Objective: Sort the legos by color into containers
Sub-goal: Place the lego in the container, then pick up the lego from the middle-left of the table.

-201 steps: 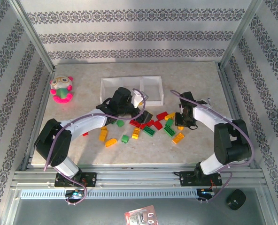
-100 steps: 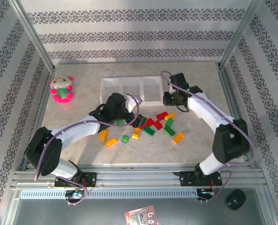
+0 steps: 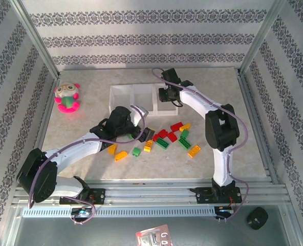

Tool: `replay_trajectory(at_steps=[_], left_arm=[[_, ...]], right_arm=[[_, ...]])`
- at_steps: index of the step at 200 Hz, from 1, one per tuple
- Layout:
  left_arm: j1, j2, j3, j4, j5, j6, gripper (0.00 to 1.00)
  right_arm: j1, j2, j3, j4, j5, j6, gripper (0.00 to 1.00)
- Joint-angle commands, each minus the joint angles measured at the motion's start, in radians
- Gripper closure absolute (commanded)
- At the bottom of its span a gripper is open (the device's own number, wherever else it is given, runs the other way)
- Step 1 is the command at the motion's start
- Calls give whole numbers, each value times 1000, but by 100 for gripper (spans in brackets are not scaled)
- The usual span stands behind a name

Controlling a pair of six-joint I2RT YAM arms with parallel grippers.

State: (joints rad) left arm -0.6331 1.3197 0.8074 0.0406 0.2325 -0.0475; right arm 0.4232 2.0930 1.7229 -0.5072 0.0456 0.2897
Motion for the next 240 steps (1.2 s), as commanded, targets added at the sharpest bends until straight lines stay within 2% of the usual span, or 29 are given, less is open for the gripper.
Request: replay_trajectory(at_steps=[1,11,35,78,106,138,177,197,240], left_arm=[[8,-20,-12,-41,-127,-82,1],[17,-26,-13,-53,-180,-134,1],[56,-26,16,-155,-331,-339,1],[205,2,64,-419,-434,-739,1],[321,33,75,-530,-444,-894,1],[455,151,123,-588,-321,-991,1],[494,317,223,-621,-256,-1086,5],[496,402,301,-705,-253,-1150,15],[498,515,390,-794,-249,-1145,36]], right_arm=[[2,-20,38,-29,22,-29,47],[1,-46,22,-27,10,-29,36],[6,-135,-51,-6,-18,-26,24],[39,-350,-255,59,-106,-94,13],[89,-460,-353,68,-135,-146,10],[134,-491,-412,91,-152,-126,8],[187,-460,-383,96,-151,-122,7],[202,-448,-365,92,-144,-135,7],[203,-454,-373,87,-121,-145,7]])
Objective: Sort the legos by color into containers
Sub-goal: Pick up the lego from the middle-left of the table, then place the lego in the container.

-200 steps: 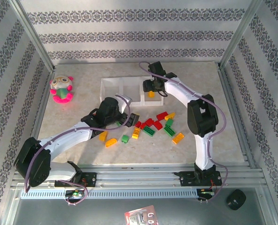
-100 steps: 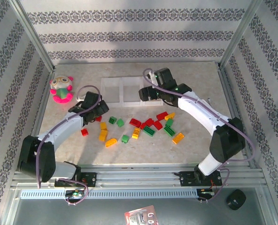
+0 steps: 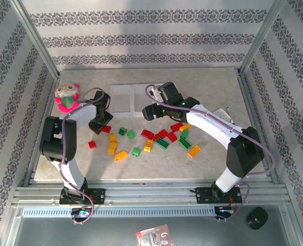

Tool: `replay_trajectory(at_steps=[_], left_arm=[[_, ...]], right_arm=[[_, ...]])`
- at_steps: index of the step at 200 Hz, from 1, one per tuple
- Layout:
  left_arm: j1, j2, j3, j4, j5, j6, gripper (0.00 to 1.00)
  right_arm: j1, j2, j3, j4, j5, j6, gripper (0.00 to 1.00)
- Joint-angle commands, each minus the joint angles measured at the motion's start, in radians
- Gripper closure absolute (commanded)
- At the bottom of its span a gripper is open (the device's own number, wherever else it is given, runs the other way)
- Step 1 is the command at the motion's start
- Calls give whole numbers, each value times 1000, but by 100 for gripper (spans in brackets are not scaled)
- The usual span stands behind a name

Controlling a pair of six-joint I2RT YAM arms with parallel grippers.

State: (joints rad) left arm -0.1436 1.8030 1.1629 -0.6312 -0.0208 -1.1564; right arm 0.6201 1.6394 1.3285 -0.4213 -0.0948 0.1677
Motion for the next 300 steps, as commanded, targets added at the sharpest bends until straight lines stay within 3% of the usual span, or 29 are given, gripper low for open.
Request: replay_trajectory(at_steps=[1,22,38,71,124,160,300], left_arm=[[9,32,34,-123,4,-36,37],[10,42,23,-115,9,-37,49],[10,47,11,-109,12,-38,63],[10,22,14,-145,11,-27,75],[-1,-139,104,-243,-27,100,76],[-21,-140,276,-303,-26,189,77],[-87,409,911,-451,14,333,75]], right_arm=[[7,-1,21,1,19,-23,7],[7,-7,10,1,33,-26,7],[7,-1,-2,9,44,-26,7],[7,-17,-24,25,56,-16,7],[7,-64,-48,78,8,-30,7],[7,-72,-61,104,-22,-14,7],[5,-75,-82,78,25,9,7]])
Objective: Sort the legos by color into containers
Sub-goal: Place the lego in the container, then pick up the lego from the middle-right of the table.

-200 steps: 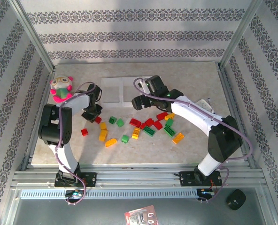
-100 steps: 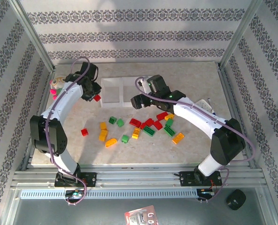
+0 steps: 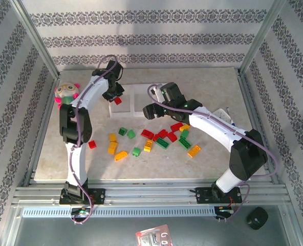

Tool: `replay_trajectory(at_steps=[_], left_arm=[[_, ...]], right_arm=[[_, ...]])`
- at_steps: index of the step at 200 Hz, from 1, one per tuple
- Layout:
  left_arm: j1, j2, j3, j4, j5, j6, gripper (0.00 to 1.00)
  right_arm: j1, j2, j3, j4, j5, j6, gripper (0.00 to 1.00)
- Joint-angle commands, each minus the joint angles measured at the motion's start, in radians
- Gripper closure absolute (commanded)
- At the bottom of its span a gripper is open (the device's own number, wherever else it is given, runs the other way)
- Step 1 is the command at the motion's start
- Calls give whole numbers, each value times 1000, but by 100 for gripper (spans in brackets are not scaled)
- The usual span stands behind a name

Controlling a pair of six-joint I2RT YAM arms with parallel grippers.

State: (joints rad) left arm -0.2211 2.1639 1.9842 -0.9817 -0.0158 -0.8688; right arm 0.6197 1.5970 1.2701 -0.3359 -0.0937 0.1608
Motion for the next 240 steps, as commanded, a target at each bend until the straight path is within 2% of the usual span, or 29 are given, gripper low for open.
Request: replay_trajectory(at_steps=[1,9,37,64,84,102,118,144,171,185,210,240], left_arm=[[-10,50,93,-103,10,45,75],[-11,69,121,-123,15,45,71],[-20,65,154,-146,20,55,42],[-42,-2,143,-146,-7,87,15],[-90,-81,95,-91,-48,166,2],[-145,-174,-18,48,-61,261,2],[-196,-285,-204,248,-61,339,3],[-275,-432,-477,543,-31,509,1],[-337,-551,-712,790,91,700,1],[-364,-592,-808,862,150,804,1],[-408,-639,-913,904,244,991,1],[-426,-681,-1018,1020,343,1055,1]], right_arm=[[6,-33,-24,-8,24,16,7],[4,-36,-27,-12,25,17,7],[-11,-61,-53,-24,88,51,7],[-54,-109,-110,-65,152,142,7],[-91,-159,-179,-109,201,235,7],[-132,-200,-244,-151,221,317,8],[-167,-233,-300,-177,221,372,8],[-227,-258,-365,-179,157,414,8],[-245,-233,-377,-189,112,418,8],[-250,-211,-374,-196,111,421,9],[-264,-156,-360,-202,88,421,17],[-289,-75,-340,-220,56,425,27]])
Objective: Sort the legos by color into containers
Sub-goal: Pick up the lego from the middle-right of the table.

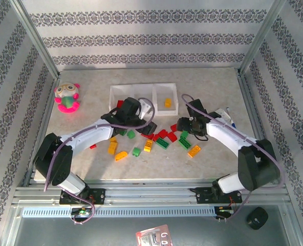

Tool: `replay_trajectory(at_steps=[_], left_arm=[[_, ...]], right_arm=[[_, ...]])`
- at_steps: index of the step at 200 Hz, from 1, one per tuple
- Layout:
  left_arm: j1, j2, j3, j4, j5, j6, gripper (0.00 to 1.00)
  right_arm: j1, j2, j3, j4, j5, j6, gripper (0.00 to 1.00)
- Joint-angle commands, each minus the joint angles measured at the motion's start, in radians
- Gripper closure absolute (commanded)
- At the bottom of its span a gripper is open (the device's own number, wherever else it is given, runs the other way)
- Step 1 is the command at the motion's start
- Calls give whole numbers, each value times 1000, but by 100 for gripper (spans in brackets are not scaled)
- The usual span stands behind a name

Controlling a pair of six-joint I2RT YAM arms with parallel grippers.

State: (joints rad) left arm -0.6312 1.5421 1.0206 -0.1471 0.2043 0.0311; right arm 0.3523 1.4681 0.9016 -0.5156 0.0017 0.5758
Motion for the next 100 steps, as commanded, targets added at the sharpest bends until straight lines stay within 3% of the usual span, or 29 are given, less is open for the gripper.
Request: replay_trajectory(at_steps=[1,53,100], left_arm=[[-17,-59,-58,190,127,157,1],[-34,-64,-125,284,291,258,1],[-36,-72,-165,344,299,259,1]], right_arm=[[-21,57,29,-40,-41,11,27],[-32,208,82,-50,-70,12,38],[-37,236,107,-72,-66,10,62]])
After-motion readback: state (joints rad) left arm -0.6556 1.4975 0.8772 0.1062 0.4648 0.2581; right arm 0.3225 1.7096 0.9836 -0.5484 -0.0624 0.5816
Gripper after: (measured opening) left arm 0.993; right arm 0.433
